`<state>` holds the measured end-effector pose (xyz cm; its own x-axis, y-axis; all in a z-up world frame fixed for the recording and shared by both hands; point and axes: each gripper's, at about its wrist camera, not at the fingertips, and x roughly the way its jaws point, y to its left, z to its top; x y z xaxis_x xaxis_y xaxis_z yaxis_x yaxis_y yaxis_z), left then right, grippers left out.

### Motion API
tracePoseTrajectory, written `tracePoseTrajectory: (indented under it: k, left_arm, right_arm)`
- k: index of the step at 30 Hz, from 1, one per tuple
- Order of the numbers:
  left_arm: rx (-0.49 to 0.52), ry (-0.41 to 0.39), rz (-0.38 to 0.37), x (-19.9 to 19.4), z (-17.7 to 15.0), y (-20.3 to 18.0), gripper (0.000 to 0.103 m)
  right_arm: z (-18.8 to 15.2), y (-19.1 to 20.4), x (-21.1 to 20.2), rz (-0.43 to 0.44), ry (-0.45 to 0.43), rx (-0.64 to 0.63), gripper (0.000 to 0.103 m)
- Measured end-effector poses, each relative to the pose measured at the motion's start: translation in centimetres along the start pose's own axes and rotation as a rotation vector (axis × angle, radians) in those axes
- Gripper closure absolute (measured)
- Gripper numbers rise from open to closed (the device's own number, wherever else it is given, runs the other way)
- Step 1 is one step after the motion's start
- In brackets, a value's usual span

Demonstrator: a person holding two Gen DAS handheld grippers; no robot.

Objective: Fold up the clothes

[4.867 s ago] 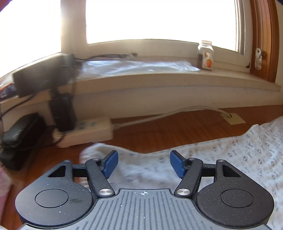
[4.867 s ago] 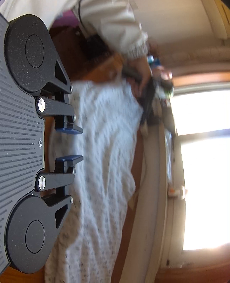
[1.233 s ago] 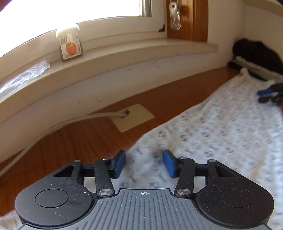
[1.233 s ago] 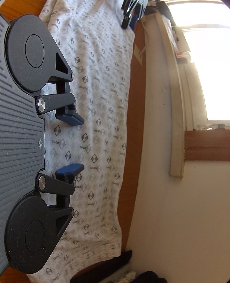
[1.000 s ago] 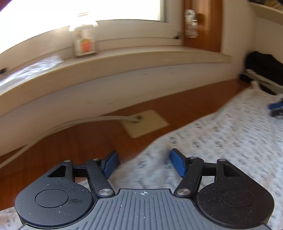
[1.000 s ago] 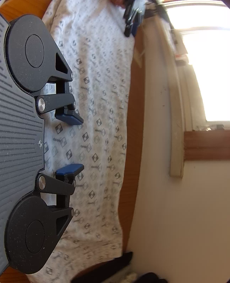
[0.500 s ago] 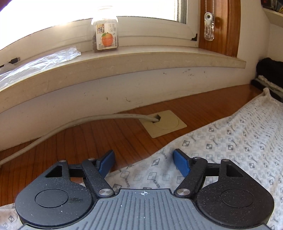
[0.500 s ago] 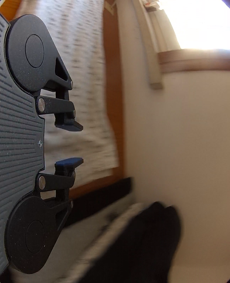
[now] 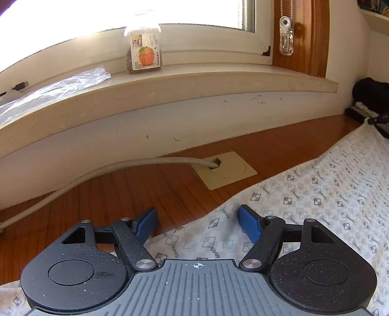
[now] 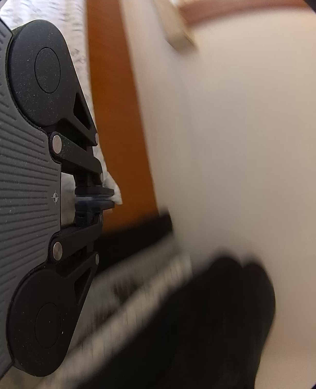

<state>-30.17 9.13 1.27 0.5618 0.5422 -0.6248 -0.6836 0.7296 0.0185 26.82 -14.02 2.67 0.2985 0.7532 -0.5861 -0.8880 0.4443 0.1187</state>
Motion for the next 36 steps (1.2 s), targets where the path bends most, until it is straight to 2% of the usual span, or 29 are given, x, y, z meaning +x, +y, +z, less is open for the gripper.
tracePoseTrajectory:
  k: [1, 3, 5, 6, 10, 14, 18, 19, 20, 21, 24, 26, 28, 30, 32, 34, 36]
  left_arm:
    - [0.000, 0.000, 0.000, 0.0, 0.0, 0.0, 0.027]
    - [0.001, 0.000, 0.003, 0.0, 0.0, -0.1, 0.026]
    - [0.006, -0.001, 0.008, 0.0, 0.0, -0.2, 0.025]
    - [0.008, -0.001, 0.009, 0.0, 0.0, -0.2, 0.025]
    - [0.011, -0.003, 0.011, 0.0, 0.0, -0.2, 0.025]
    - [0.012, -0.003, 0.012, 0.0, 0.0, -0.2, 0.025]
    - [0.017, -0.005, 0.012, 0.0, 0.0, -0.3, 0.025]
    - [0.019, -0.005, 0.013, 0.0, 0.0, -0.3, 0.025]
    - [0.021, -0.005, 0.014, 0.0, 0.0, -0.3, 0.025]
    - [0.023, -0.005, 0.016, 0.0, 0.0, -0.3, 0.024]
    - [0.026, -0.006, 0.025, 0.0, -0.1, -0.4, 0.022]
    - [0.026, -0.006, 0.031, 0.0, -0.1, -0.4, 0.020]
    - [0.031, -0.006, 0.035, -0.1, -0.1, -0.6, 0.020]
    - [0.046, 0.001, 0.049, -0.4, 0.3, -1.0, 0.020]
    - [0.058, -0.021, 0.033, -1.1, 0.8, -1.8, 0.020]
    - [0.065, -0.043, -0.027, -1.8, 1.1, -3.0, 0.024]
    - [0.078, -0.055, -0.095, -2.2, 1.3, -4.4, 0.028]
  right_arm:
    - [-0.1, -0.2, 0.0, -0.004, 0.006, 0.005, 0.099]
    - [-0.4, -0.2, 0.0, -0.009, 0.012, -0.009, 0.090]
    - [-0.6, 0.2, -1.1, -0.001, -0.023, -0.035, 0.060]
    - [-0.7, 0.3, -2.1, 0.003, -0.049, -0.050, 0.058]
    - [-2.5, -0.2, -6.1, 0.047, -0.086, -0.062, 0.059]
    - [-5.1, -0.7, -9.1, 0.024, -0.044, -0.088, 0.059]
    - [-7.6, -1.4, -10.5, 0.023, -0.017, -0.082, 0.058]
    - [-8.0, -1.5, -10.6, 0.027, -0.016, -0.093, 0.062]
    - [-8.2, -1.6, -10.7, 0.003, -0.020, -0.103, 0.088]
    - [-8.4, -1.7, -10.9, -0.037, -0.027, -0.112, 0.093]
    - [-8.4, -1.8, -11.0, -0.069, -0.039, -0.103, 0.092]
    - [-8.2, -1.6, -11.3, -0.099, -0.052, -0.120, 0.081]
    - [-8.0, -0.8, -11.7, -0.163, -0.104, -0.158, 0.073]
    - [-8.0, 0.1, -11.8, -0.126, -0.142, -0.175, 0.072]
    - [-8.2, 1.4, -11.4, -0.005, -0.127, -0.180, 0.064]
    - [-8.5, 2.8, -10.9, 0.111, -0.098, -0.185, 0.063]
    - [-8.9, 4.0, -10.1, 0.171, -0.063, -0.201, 0.063]
